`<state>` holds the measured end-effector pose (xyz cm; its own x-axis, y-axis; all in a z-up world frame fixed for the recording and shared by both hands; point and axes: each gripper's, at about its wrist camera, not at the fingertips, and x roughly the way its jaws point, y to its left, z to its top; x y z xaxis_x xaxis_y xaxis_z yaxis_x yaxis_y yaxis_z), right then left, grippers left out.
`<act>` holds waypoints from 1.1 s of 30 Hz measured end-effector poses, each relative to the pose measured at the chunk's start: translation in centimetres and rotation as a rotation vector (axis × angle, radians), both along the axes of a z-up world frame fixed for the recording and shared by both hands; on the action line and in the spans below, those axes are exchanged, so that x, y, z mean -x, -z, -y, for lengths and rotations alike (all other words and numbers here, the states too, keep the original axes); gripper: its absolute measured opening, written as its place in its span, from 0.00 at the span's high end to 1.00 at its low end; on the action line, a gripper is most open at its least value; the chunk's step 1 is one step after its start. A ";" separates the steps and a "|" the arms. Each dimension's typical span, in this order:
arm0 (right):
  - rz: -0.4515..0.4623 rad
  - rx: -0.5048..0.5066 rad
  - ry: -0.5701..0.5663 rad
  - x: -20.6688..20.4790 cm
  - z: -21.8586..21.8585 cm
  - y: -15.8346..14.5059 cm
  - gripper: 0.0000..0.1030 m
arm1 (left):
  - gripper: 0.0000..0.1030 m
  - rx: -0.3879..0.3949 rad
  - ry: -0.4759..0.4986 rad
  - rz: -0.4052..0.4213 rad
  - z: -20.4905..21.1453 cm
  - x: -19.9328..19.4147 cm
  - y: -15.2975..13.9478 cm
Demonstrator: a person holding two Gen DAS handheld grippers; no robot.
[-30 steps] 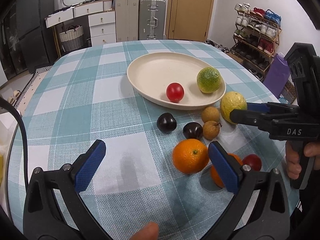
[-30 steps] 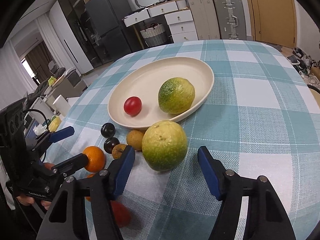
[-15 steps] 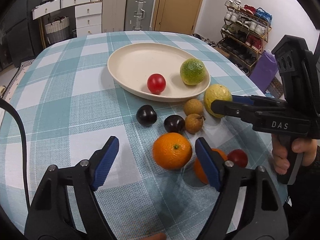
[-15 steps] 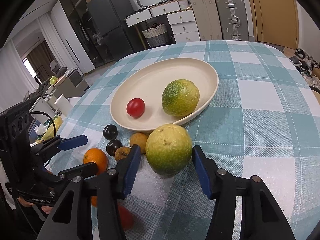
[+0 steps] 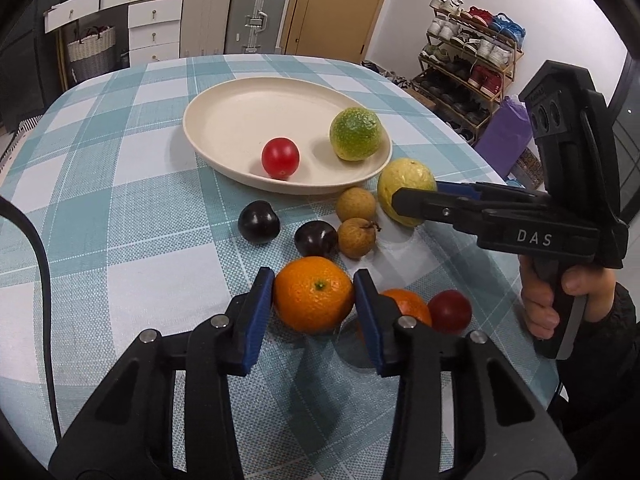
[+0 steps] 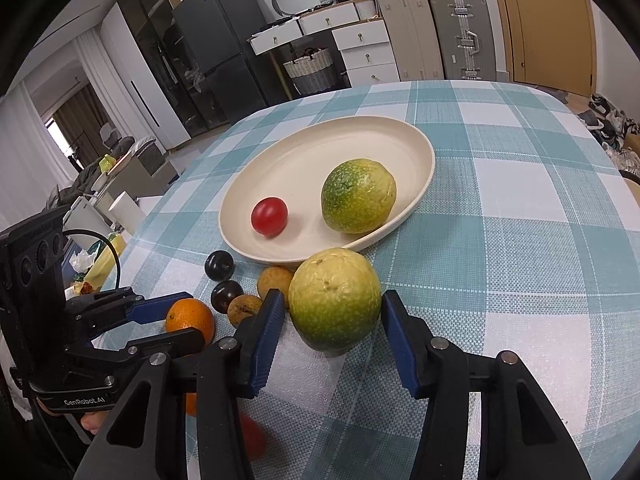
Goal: Organize fruits
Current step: 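Lift the orange with the left tool into the plate while the right tool places the yellow citrus there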
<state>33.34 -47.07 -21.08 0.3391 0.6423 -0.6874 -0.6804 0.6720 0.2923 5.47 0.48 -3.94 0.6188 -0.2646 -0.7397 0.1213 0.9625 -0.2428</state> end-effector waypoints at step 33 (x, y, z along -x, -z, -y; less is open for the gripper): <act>0.089 -0.040 -0.012 1.1 0.6 -2.1 0.54 | 0.63 -0.004 -0.100 0.125 -2.3 -0.7 -3.1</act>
